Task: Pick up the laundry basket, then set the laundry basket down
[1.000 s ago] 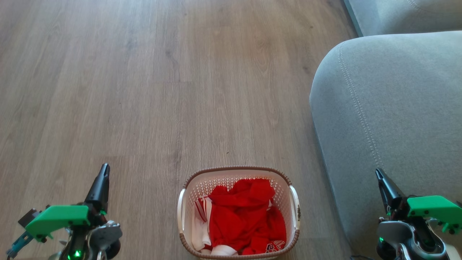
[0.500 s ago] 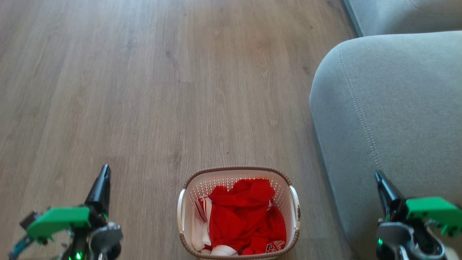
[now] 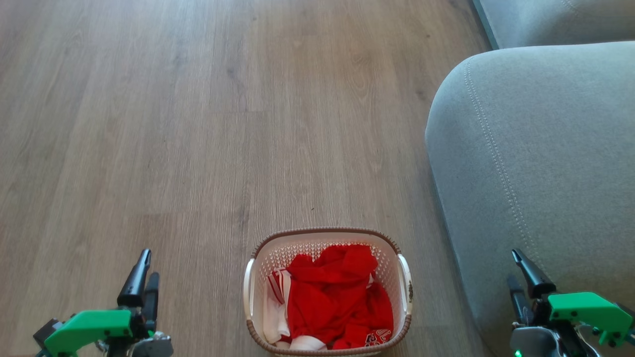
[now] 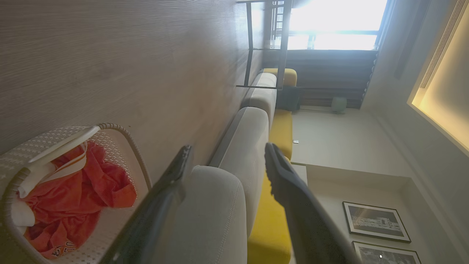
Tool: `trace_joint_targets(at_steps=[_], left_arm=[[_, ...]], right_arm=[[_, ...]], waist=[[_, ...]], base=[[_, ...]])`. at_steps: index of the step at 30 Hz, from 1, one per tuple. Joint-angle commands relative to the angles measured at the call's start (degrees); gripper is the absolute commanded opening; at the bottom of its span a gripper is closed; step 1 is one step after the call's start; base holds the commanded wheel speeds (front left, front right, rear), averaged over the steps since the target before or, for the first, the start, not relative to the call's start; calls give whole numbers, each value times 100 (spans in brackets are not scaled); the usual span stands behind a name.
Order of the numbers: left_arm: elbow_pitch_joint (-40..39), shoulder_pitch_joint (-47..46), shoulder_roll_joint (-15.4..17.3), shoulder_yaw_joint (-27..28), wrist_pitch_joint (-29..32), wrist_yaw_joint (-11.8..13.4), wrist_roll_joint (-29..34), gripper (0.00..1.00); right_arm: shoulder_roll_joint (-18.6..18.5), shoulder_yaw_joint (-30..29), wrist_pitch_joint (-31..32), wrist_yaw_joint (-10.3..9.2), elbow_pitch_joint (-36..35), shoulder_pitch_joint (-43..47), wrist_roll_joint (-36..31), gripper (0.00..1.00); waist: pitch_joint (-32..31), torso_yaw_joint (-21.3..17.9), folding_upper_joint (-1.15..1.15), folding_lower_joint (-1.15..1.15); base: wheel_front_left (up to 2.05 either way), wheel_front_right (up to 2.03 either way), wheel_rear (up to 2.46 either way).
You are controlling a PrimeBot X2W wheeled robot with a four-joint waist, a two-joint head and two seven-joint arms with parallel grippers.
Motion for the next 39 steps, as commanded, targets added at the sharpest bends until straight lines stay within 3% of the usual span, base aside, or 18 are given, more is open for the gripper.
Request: trace_joint_targets(at_steps=[1,24,32,39], left_arm=[[-232,-296,40,15,-59,-11,111,100],[-542,-440,46,248,-444,-20,1081,100],[-875,-525,48,289,-578,-11,1772,100],[-1361,-632,50,189,-696,221,2543,100]], right_arm=[[-28,30,-75,5,-194,-254,-90,100],[-40,-28,-460,12,-260,-560,-843,100],[-44,-97,-594,15,-470,-726,-1638,100],[-48,-31,-712,17,-740,-829,-2396,100]], waist=[[3,0,0,0],[5,29,0,0],[2,50,0,0],[25,71,0,0]], base=[[0,0,0],[0,0,0],[0,0,0],[0,0,0]])
